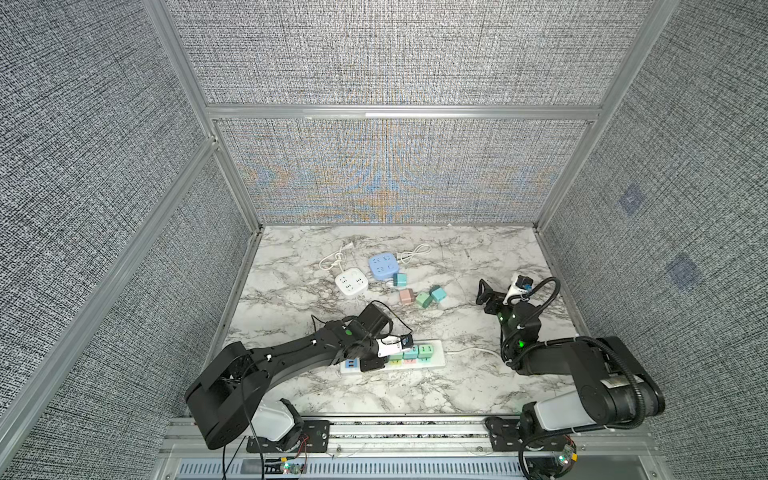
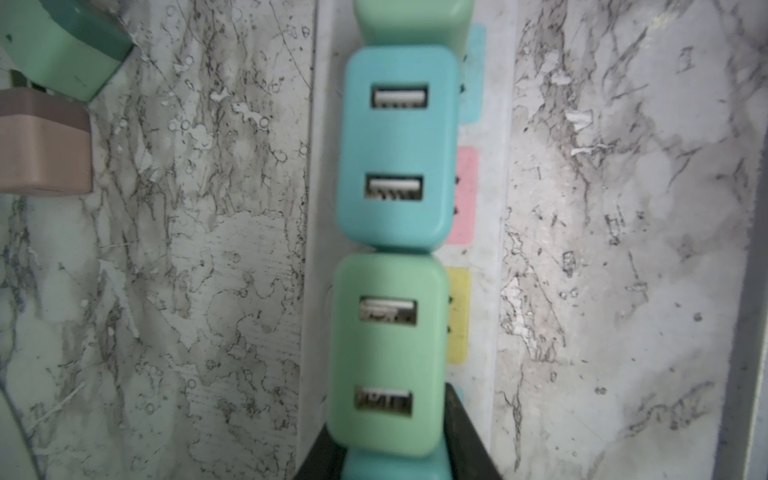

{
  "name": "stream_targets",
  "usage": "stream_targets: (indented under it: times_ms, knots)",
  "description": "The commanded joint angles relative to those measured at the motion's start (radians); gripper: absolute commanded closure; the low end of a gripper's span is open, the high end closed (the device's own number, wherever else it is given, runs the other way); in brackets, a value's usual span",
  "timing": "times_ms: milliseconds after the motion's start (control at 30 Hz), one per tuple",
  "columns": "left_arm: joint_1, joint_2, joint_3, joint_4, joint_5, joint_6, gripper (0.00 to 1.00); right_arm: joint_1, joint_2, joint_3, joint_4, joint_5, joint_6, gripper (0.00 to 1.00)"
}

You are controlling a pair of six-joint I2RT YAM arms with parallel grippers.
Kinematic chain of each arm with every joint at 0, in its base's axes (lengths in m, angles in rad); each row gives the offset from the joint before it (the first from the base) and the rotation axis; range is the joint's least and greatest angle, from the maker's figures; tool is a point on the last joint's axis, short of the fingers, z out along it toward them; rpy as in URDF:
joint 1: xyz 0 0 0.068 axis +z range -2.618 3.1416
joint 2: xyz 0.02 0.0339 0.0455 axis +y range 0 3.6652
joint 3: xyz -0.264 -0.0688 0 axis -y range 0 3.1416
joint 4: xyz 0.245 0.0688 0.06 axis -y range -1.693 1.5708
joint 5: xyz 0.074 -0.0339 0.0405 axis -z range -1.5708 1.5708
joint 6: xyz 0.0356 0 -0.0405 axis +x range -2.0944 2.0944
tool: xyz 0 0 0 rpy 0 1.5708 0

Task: Insert the plug
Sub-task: 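Open the left gripper and lift it off the strip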

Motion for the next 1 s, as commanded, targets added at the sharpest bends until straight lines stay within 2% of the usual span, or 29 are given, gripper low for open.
stream_targets:
  times_ms: [0,33,67,267,400,467,567,700,800,967]
  knots:
    - [0.003,-0.001,-0.009,-0.032,-0.144,-0.017,0.46,0.0,0.001,0.005,0.006,-0.002,0.008,0.01]
    - [0.002,-0.013,-0.007,-0.026,-0.143,-0.013,0.03,0.0,0.001,0.006,0.006,-0.002,0.008,0.01]
    - [0.002,-0.03,-0.004,-0.019,-0.141,-0.011,0.01,0.0,0.0,0.005,0.006,-0.002,0.008,0.01]
    - [0.002,-0.174,-0.004,0.062,-0.154,0.006,0.01,0.0,0.002,0.007,0.004,-0.004,0.008,0.01]
    - [0.002,-0.325,-0.069,0.211,-0.251,-0.032,0.01,0.0,0.012,0.018,-0.003,-0.005,0.008,0.0]
    - [0.003,-0.405,-0.142,0.358,-0.342,-0.09,0.01,0.0,0.012,0.03,-0.018,-0.012,0.005,0.01]
    - [0.004,-0.513,-0.319,0.749,-0.521,-0.253,0.01,0.0,0.019,0.041,-0.028,-0.019,0.001,0.01]
    - [0.023,-0.602,-0.497,1.092,-0.682,-0.308,0.01,0.0,0.02,0.04,-0.028,-0.02,0.002,0.0]
    - [0.042,-0.606,-0.538,1.163,-0.72,-0.364,0.01,-0.001,0.023,0.045,-0.032,-0.023,0.001,0.0]
    - [0.058,-0.486,-0.604,1.433,-0.624,-0.378,0.01,-0.001,0.029,0.071,-0.076,-0.034,-0.003,0.0]
